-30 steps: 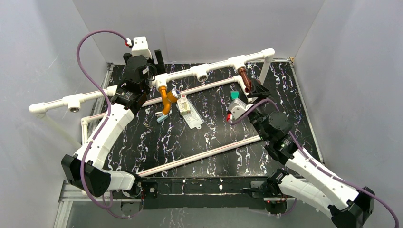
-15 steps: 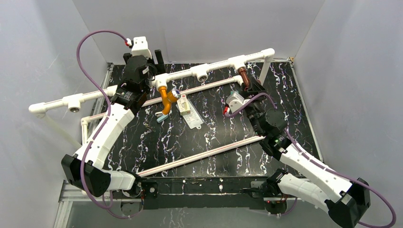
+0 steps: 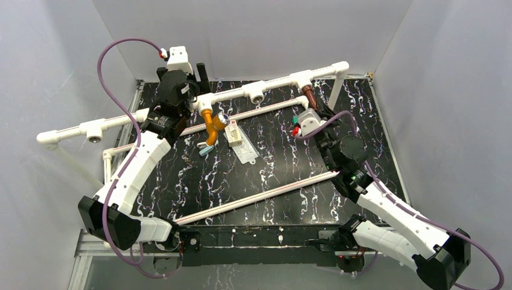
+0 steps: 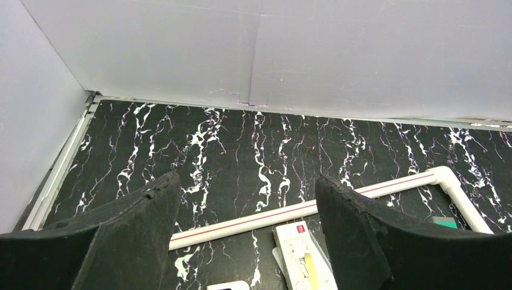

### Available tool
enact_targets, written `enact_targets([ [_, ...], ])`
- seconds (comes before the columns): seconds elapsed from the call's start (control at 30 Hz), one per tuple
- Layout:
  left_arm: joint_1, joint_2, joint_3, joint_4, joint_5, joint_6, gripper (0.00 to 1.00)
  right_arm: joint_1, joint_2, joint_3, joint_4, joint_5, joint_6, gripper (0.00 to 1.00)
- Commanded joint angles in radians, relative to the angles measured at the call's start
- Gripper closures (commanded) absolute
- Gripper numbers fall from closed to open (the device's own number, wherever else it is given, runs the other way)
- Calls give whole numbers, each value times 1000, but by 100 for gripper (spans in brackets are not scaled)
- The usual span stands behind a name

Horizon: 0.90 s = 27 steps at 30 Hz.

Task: Install the water faucets

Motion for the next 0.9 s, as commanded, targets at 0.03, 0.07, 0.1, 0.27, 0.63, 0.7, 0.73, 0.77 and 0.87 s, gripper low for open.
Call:
enact_targets([
  [0.03, -25, 148, -113, -293, 106, 2, 21, -5, -38, 87, -5, 18, 356, 99],
  [0.07, -25, 148, -114, -293, 107, 1, 21, -5, -44, 87, -2, 22, 396, 99],
  [0.1, -25, 148, -115, -294, 105, 2, 21, -5, -51, 83, 12, 27, 481, 99],
  [0.27, -25, 152, -113, -295, 110, 0, 21, -5, -67, 95, 41, 87, 787, 99],
  [0.63, -25, 148, -111, -298, 113, 0, 21, -5, -69, 133, -117, 259, 1559, 99],
  [0.7, -25, 146, -110, -298, 113, -1, 21, -4, -69, 130, -163, 281, 1724, 99],
  [0.73, -24, 144, -111, -298, 112, -1, 21, -5, -69, 127, -179, 290, 1800, 99],
  [0.77, -24, 145, -112, -298, 111, -1, 21, -4, -71, 125, -193, 306, 1867, 99],
  [0.87, -24, 143, -112, -298, 111, -1, 21, -4, -78, 131, -230, 317, 2042, 99],
])
